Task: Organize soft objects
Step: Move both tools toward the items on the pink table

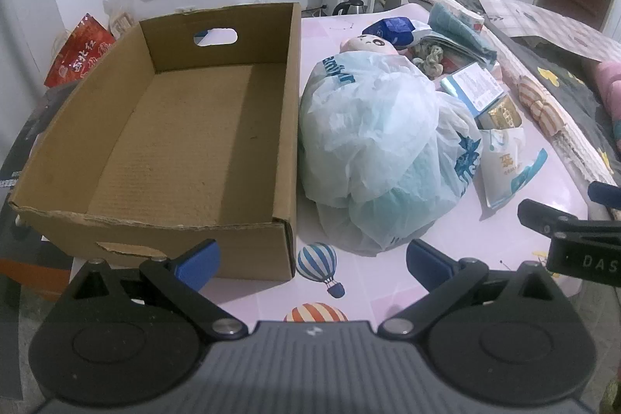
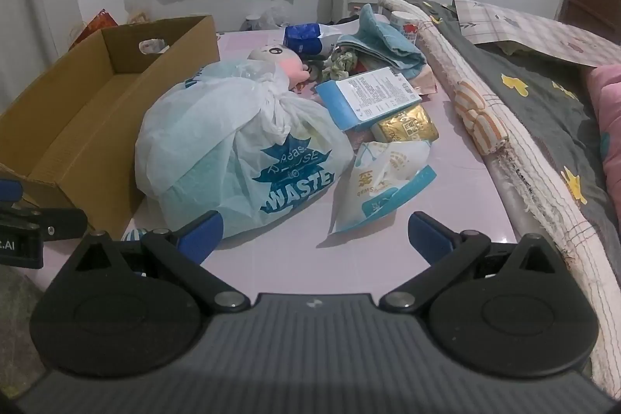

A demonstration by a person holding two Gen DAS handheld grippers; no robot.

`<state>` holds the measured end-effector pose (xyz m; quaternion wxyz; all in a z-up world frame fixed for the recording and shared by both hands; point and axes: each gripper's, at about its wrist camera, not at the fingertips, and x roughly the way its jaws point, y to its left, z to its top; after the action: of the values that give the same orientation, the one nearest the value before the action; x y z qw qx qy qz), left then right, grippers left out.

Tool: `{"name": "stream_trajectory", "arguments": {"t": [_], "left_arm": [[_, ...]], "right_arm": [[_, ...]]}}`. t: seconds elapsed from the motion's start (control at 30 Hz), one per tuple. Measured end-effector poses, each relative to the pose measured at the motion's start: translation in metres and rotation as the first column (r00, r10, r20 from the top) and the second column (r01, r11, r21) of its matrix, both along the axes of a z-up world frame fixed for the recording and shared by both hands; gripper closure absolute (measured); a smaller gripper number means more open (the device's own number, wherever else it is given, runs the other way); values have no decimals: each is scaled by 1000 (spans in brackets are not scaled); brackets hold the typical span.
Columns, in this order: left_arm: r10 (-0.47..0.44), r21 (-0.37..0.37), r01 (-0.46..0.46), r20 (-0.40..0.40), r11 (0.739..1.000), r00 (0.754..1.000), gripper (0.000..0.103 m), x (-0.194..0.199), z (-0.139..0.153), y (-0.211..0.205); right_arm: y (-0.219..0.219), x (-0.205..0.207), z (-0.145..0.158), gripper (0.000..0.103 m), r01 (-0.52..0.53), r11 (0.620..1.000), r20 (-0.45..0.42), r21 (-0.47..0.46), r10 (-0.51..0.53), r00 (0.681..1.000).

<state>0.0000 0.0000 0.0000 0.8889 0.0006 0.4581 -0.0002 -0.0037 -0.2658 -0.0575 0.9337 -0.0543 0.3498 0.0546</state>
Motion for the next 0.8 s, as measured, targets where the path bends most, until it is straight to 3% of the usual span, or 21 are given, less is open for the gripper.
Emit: {"name": "stream_trajectory", "arguments": {"t": [0.8], "left_arm": [[0, 0, 0, 0, 1000, 1000, 0, 0, 0, 0]], "right_arm": [[4, 2, -3, 1, -3, 1000, -3, -15, 3, 1000]]}}
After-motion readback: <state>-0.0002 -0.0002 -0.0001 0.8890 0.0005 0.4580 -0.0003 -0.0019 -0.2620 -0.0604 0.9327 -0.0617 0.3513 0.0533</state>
